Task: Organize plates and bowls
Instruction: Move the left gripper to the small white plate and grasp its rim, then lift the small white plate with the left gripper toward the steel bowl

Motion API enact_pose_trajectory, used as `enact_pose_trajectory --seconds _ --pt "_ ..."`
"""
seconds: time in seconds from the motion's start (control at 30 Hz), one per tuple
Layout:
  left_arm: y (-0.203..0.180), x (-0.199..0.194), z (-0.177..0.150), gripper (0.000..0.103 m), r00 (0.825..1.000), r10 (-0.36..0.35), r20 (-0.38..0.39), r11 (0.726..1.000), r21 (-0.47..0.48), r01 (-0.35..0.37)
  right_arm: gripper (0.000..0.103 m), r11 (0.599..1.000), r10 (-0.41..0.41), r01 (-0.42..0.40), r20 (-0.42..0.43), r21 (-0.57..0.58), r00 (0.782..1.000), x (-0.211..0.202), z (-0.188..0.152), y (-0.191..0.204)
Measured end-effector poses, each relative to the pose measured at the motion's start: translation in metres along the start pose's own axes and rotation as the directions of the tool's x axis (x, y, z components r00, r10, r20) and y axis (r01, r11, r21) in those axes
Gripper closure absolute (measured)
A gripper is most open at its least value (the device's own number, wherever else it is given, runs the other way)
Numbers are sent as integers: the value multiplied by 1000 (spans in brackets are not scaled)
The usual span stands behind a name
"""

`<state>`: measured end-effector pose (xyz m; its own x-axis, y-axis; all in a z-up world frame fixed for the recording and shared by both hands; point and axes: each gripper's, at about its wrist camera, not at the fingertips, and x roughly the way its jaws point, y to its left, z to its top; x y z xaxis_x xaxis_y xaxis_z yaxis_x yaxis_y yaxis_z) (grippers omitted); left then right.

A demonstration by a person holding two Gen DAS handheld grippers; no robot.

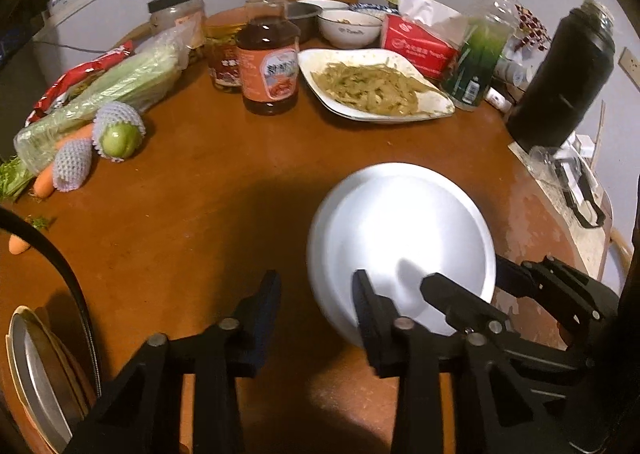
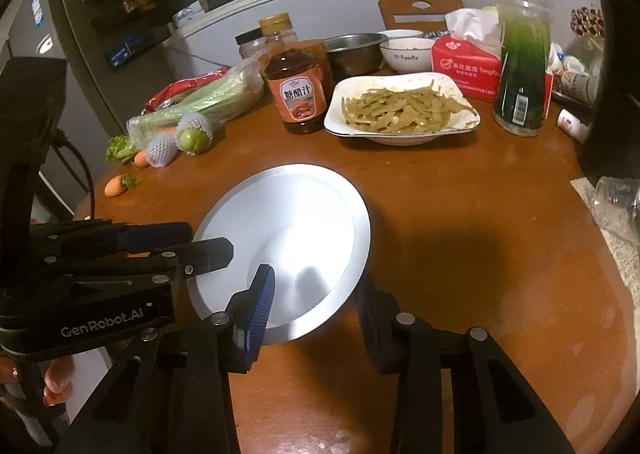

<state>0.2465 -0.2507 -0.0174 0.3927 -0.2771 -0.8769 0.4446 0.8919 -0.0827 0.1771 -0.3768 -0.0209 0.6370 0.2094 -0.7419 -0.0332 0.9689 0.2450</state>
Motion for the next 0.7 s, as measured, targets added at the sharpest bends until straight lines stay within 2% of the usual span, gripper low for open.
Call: enact_pose_trajectory --seconds 0.1,0.37,0.7 --pt "-2 -1 -1 73 1000 -14 0 1000 6 14 69 1000 21 -21 -2 -1 1000 -2 0 3" --pt "5 -13 -7 74 1000 -5 30 1000 7 5 70 1000 26 -26 -3 -2 1000 -4 0 13" --pt "12 -51 -18 74 994 1 106 1000 1 -1 70 999 27 -26 40 -42 999 -27 3 37"
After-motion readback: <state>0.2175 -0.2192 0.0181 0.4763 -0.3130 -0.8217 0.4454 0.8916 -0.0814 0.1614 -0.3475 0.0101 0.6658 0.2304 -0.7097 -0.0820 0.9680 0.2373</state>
